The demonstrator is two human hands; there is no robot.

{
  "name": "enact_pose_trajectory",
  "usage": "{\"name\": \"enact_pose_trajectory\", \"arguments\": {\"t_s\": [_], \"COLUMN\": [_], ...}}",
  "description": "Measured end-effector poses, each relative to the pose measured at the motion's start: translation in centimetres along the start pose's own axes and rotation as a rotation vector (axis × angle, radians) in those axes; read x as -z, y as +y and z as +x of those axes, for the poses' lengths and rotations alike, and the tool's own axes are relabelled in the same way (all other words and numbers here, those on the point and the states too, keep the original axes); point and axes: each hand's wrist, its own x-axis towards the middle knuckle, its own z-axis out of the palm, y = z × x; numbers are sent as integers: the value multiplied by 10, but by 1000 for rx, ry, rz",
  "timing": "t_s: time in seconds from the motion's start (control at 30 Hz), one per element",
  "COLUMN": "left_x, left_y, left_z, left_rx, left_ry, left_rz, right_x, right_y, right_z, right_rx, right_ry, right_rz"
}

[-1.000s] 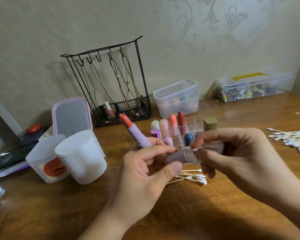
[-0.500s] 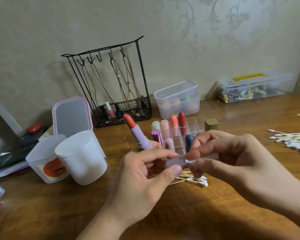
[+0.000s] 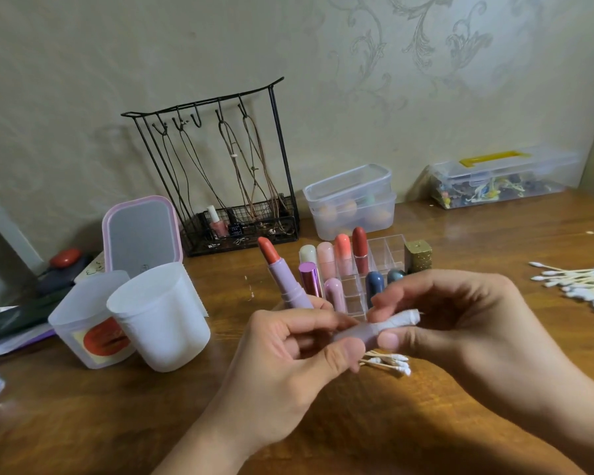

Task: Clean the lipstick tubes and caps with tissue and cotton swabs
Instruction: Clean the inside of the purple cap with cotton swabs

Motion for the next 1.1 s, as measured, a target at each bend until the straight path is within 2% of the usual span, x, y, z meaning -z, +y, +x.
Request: {"name": "enact_pose_trajectory", "arguments": {"t_s": [0.1, 0.13, 0.23, 0.3, 0.47, 0.53, 0.6, 0.7, 0.8, 0.97, 1.1], "left_x": [1, 2, 5, 4, -2, -3, 0, 5, 8, 10, 10], "left_y": [1, 1, 1, 0, 0, 1, -1, -2, -5, 1, 5], "left_z": [1, 1, 1, 0, -2, -2, 0, 2, 2, 2, 2], "left_rx": [-4, -10, -14, -5, -76, -80, -11, 148, 219, 195, 145], "left_ry": [87, 106, 105, 48, 47, 39, 23, 2, -60, -121, -113], "left_rz": [26, 43, 83, 108, 294, 315, 193, -44, -69, -103, -109], "right_x": [-3, -5, -6, -3, 1, -1, -1, -2, -2, 1, 5], "right_y": [5, 4, 2, 3, 4, 5, 8, 6, 8, 17, 20], "right_z": [0, -1, -3, -2, 3, 4, 4, 2, -1, -3, -1], "right_rx": [71, 58, -10, -89, -443, -521, -422, -143, 48, 315, 573], "right_ry": [111, 104, 13, 16, -73, -86, -64, -12, 36, -17, 37], "right_rz": [-314, -324, -232, -156, 107, 218, 174, 36, -18, -288, -687]}}
